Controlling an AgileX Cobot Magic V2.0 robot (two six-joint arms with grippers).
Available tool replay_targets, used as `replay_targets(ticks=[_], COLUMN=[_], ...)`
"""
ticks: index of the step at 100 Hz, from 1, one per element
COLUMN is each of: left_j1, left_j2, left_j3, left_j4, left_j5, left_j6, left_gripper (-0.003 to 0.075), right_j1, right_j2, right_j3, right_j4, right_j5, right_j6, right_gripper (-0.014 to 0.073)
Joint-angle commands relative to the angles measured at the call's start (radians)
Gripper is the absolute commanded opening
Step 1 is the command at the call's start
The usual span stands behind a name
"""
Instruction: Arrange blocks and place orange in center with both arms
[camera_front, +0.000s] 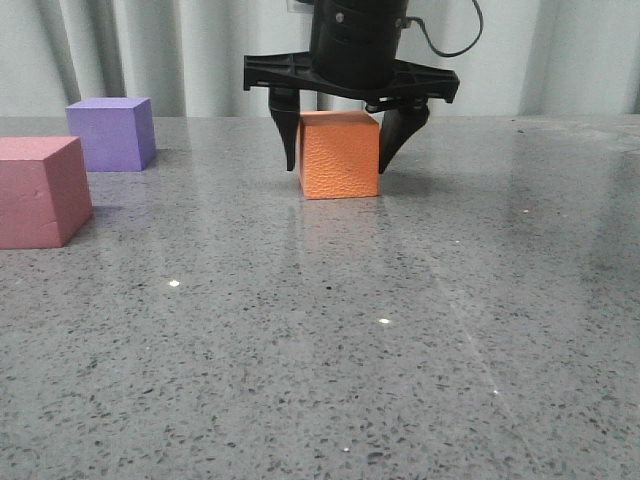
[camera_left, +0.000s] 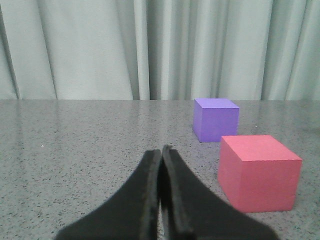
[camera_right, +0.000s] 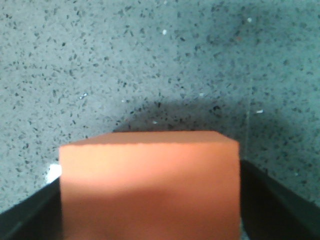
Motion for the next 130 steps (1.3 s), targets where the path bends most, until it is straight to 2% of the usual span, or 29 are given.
replay_targets(ticks=[1, 26, 55, 75, 99, 114, 130], left_j1=[0.003, 0.003, 0.003, 0.003, 0.003, 0.003, 0.003], left_j2=[-0.032, -0.032, -0.032, -0.032, -0.032, -0.032, -0.032], left_j3=[0.057, 0.057, 0.057, 0.057, 0.057, 0.057, 0.057], left_j4=[-0.008, -0.008, -0.008, -0.008, -0.008, -0.008, -0.008], left_j5=[-0.076, -0.076, -0.076, -0.076, -0.076, -0.076, -0.076], left_j6=[0.000, 0.000, 0.000, 0.000, 0.000, 0.000, 0.000], left_gripper=[-0.0019, -0.0019, -0.0019, -0.0019, -0.0019, -0.0019, -0.0019], right_j1=[-0.001, -0.001, -0.016, -0.095, -0.300, -0.427, -0.508], right_j2=[-0.064, -0.070, -0.207, -0.327, -0.511, -0.633, -0.773], right_j3=[-0.037, -0.160, -0.183, -0.153, 0.054, 0.257, 0.489], right_j4=[-0.007, -0.007, -0.092, -0.113, -0.112, -0.097, -0.073], right_j5=[-0.028, 0.072, -0.009, 0.006, -0.011, -0.048, -0.094], right_j6=[-0.002, -0.090, -0.197, -0.299, -0.367, -0.392, -0.395], right_gripper=[0.0657, 0.0654, 0.0654, 0.0654, 0.0654, 0.0654, 0.0654])
